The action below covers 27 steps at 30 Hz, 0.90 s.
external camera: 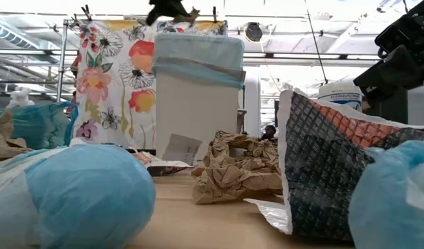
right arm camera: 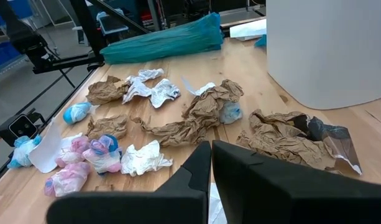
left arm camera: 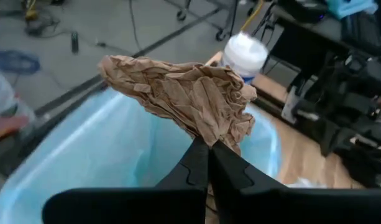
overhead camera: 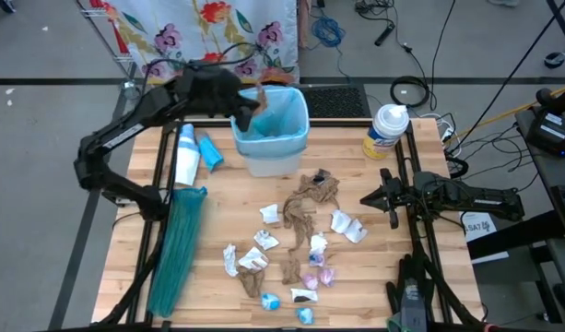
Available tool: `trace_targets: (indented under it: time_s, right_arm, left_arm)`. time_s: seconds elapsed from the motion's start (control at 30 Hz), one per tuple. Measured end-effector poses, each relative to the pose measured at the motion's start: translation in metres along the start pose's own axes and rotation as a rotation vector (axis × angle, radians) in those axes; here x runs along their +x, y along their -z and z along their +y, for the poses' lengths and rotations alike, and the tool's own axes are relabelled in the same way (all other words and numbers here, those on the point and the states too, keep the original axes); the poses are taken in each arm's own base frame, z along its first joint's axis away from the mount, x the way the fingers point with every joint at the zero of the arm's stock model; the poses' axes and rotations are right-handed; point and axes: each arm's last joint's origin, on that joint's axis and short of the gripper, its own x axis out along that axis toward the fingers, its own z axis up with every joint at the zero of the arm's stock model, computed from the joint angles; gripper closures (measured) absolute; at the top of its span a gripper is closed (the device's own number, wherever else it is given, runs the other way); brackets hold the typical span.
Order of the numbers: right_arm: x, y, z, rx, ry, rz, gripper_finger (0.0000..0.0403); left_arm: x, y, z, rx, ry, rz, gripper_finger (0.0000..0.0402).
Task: Place trash/remove bag and relplace
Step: Put the brown napkin into the white trash bin, then put the white paper into the white trash bin
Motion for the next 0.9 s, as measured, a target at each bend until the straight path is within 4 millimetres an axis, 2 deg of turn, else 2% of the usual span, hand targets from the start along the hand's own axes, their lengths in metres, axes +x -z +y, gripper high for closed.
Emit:
trace_targets:
  time_s: [0.2, 0.37, 0.57, 0.73, 0.9]
  right_arm:
    - [0.000, 0.000, 0.000, 0.000, 0.000, -0.001, 0.0394]
    - [0.000, 0.000, 0.000, 0.000, 0.000, -0.001, 0.0394]
    - [0.000, 0.000, 0.000, 0.000, 0.000, -0.001, 0.0394]
    - [0.000, 0.000, 0.000, 0.000, 0.000, 0.000, 0.0394]
    - [0.000, 0.000, 0.000, 0.000, 0.000, 0.000, 0.0394]
  left_arm:
    - [0.023, -0.007, 0.013, 0.002, -0.036, 0.017, 0.0341]
    - [0.025, -0.010, 0.020, -0.013, -0.050, 0.014, 0.0298]
    - [0.025, -0.008, 0.020, -0.015, -0.048, 0.033, 0.0284]
    - [0.011, 0.001, 0.018, -0.053, -0.052, 0.125, 0.0283]
    - [-0.011, 0.012, 0.002, -0.040, -0.029, 0.217, 0.0283]
